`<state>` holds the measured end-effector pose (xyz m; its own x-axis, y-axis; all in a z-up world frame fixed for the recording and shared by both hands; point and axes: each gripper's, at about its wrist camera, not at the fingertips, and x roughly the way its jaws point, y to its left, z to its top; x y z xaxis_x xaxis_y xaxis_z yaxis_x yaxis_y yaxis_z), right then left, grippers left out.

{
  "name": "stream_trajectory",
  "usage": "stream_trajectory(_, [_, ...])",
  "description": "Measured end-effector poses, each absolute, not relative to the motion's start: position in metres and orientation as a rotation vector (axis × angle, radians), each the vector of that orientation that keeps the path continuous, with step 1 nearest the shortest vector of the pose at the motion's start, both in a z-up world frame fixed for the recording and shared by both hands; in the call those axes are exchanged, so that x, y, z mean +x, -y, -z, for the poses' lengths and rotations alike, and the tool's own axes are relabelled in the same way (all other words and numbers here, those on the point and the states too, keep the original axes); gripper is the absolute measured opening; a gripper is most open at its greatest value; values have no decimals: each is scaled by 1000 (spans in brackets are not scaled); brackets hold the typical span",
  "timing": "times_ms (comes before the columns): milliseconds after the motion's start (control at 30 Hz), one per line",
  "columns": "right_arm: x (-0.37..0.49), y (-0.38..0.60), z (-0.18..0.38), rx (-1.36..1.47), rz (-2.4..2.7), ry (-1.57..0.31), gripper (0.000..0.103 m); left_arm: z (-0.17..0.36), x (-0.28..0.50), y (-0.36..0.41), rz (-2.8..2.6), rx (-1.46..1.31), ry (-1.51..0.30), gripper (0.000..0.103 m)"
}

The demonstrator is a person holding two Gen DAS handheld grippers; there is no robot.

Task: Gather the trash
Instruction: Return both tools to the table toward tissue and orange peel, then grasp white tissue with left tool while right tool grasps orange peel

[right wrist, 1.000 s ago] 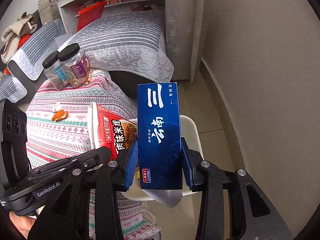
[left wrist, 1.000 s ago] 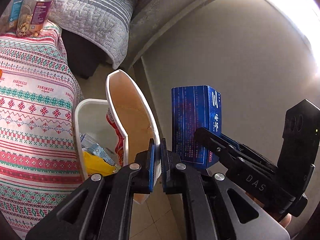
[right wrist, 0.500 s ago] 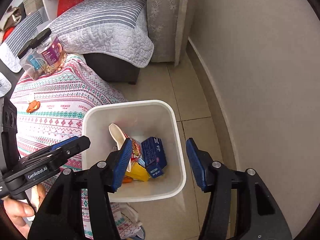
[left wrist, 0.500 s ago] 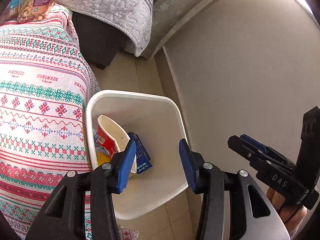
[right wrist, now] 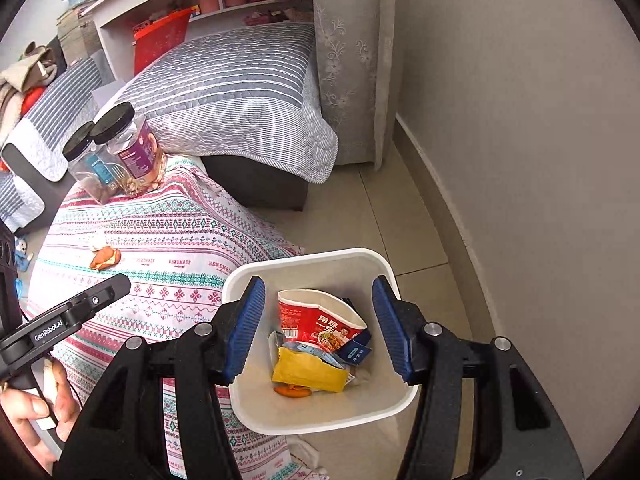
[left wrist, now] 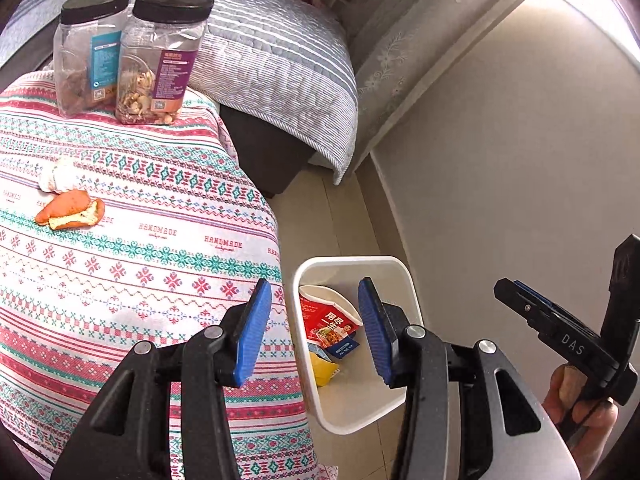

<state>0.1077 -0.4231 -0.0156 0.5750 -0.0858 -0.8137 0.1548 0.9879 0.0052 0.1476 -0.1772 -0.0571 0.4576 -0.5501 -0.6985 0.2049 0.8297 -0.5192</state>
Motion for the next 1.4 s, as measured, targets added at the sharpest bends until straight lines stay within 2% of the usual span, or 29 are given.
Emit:
stream_trajectory(300, [132, 364, 12, 47, 59, -947, 54, 44, 181, 86, 271, -302, -1008, 45])
stream_trajectory(433, [141, 338, 11, 52, 2, -948, 58, 54, 208, 47, 190, -277, -1037, 45])
stream_trajectory(600, [154, 309, 17, 72, -63, -980, 58, 79, 236, 10, 130, -309, -1095, 45])
stream_trajectory(1367, [229, 209, 112, 174, -214, -1255, 60, 165, 313, -15, 93, -429, -1157, 47])
stream_trajectory(1400, [232, 205, 116, 178, -213, -1263, 60, 166, 315, -13, 99, -429, -1155, 44])
